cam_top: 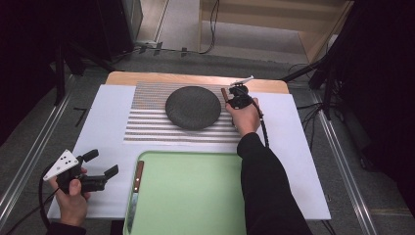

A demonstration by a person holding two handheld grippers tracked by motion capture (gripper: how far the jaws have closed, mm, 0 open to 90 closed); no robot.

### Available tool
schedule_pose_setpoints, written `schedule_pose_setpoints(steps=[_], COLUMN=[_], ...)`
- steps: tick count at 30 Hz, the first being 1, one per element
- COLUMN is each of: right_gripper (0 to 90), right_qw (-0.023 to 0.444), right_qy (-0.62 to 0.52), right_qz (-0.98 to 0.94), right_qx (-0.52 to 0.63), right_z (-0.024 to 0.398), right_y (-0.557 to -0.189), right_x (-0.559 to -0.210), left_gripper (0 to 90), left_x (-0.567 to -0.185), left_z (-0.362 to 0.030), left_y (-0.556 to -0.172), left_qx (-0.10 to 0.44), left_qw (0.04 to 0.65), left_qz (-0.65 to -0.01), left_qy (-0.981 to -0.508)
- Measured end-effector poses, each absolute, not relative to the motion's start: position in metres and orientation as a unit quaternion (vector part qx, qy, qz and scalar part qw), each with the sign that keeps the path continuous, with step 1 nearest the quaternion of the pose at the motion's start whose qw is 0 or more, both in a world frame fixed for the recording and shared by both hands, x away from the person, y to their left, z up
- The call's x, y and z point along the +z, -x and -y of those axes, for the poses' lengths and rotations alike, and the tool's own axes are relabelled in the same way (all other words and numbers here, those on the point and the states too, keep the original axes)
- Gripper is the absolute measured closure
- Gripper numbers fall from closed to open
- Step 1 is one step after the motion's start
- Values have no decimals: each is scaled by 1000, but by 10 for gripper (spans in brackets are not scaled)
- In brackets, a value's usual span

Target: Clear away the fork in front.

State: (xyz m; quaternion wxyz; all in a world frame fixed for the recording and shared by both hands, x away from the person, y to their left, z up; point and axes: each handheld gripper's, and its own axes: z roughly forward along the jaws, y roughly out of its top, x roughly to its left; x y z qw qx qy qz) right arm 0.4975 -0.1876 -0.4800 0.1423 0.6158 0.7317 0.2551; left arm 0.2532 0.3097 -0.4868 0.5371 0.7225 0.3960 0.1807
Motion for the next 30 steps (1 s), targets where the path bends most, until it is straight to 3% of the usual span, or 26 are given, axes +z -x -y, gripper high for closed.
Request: schedule_pose_setpoints(steps=[30], right_gripper=[763], right_qw=[171], right_qy=[-574], right_qz=[-721], right_qx=[349], right_z=[199], right_y=[-464], right_x=[-444], left_gripper=[0], left_x=[-487], left_z=[-308], left_y=[-253], left_qx=[183], left_qw=[536], left_qz=[-397], left_qy=[-723])
